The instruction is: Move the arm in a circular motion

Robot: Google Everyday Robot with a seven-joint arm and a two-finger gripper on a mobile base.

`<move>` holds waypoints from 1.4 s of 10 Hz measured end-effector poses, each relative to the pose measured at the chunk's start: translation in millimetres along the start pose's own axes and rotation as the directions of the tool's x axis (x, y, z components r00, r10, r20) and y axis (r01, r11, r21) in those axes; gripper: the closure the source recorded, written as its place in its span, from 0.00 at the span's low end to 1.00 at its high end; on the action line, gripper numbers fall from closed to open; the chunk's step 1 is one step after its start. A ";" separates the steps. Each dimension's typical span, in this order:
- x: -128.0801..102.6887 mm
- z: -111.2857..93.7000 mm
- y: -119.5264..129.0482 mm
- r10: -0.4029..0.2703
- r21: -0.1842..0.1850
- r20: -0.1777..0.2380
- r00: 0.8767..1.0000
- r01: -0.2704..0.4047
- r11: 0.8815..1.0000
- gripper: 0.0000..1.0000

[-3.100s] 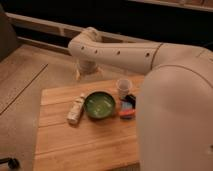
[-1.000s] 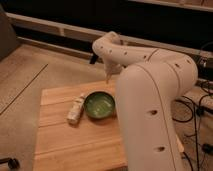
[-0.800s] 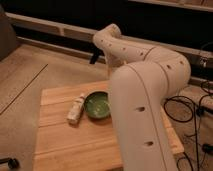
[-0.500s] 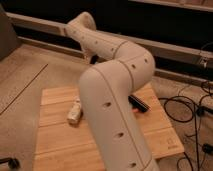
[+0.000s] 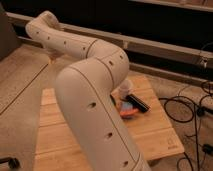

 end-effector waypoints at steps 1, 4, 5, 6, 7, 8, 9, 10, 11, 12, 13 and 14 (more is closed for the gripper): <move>16.4 -10.1 23.8 -0.034 -0.057 0.004 0.999 0.035 0.998 0.35; 68.9 -22.2 33.1 -0.024 -0.103 -0.029 0.999 0.021 0.994 0.35; 88.4 -24.4 24.9 -0.001 -0.097 -0.045 0.999 -0.004 0.995 0.35; 106.1 -26.5 10.6 0.036 -0.081 -0.057 0.998 -0.041 0.996 0.35; 126.5 -27.4 -10.8 0.094 -0.057 -0.074 0.993 -0.098 0.994 0.35; 149.4 -27.0 -36.8 0.163 -0.025 -0.094 0.982 -0.166 0.986 0.35; 171.6 -25.2 -63.0 0.230 0.010 -0.114 0.966 -0.231 0.973 0.35; 190.7 -22.7 -85.1 0.285 0.044 -0.133 0.949 -0.281 0.959 0.35; 209.4 -18.2 -112.6 0.349 0.087 -0.150 0.925 -0.339 0.937 0.35; 221.0 -14.2 -140.8 0.405 0.132 -0.158 0.901 -0.387 0.913 0.35; 223.0 -11.8 -159.3 0.433 0.159 -0.157 0.888 -0.410 0.898 0.35; 213.7 -8.1 -181.5 0.455 0.193 -0.146 0.878 -0.426 0.884 0.35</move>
